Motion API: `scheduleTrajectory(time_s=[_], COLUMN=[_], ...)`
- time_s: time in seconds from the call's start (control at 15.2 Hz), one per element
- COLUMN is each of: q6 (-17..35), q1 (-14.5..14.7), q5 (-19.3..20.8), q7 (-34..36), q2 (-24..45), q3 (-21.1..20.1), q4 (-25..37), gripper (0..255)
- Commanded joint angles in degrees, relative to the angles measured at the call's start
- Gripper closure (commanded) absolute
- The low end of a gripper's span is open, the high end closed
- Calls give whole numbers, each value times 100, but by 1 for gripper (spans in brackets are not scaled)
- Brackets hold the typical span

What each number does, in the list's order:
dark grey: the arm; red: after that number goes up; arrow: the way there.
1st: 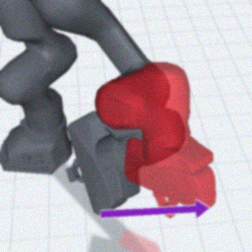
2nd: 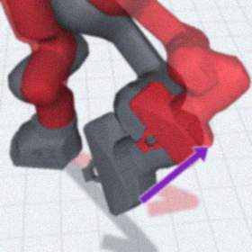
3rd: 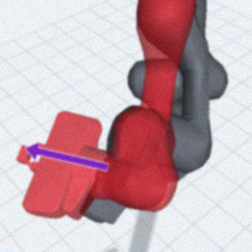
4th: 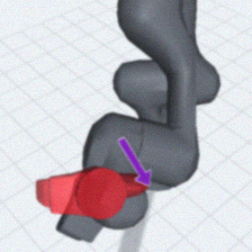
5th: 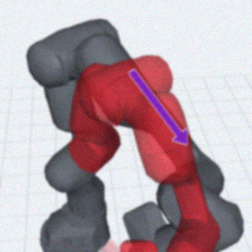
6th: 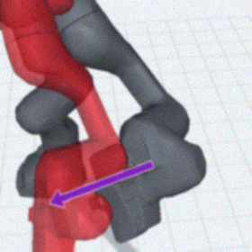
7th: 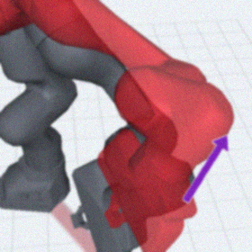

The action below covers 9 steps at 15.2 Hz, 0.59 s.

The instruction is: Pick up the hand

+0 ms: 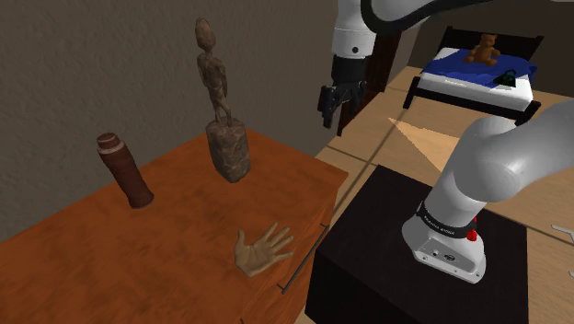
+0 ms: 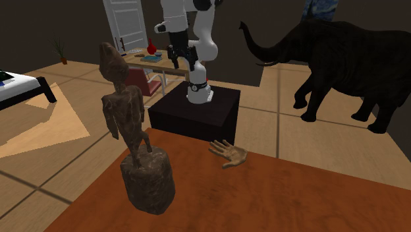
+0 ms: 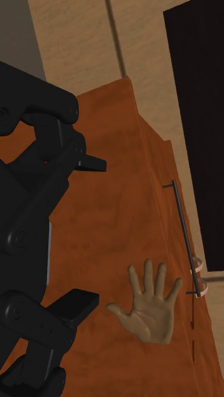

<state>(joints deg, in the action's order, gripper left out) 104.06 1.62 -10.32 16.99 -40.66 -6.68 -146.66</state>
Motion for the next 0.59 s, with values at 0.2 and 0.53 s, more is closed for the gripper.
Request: scheduleTrajectory(time_s=[0.2, 0.53], q6=[1001, 2066], q1=[166, 254], q5=[-347, -557], q7=[686, 1381], q2=[457, 1250], q3=[-610, -1235], q4=[-358, -461], gripper=[0, 0])
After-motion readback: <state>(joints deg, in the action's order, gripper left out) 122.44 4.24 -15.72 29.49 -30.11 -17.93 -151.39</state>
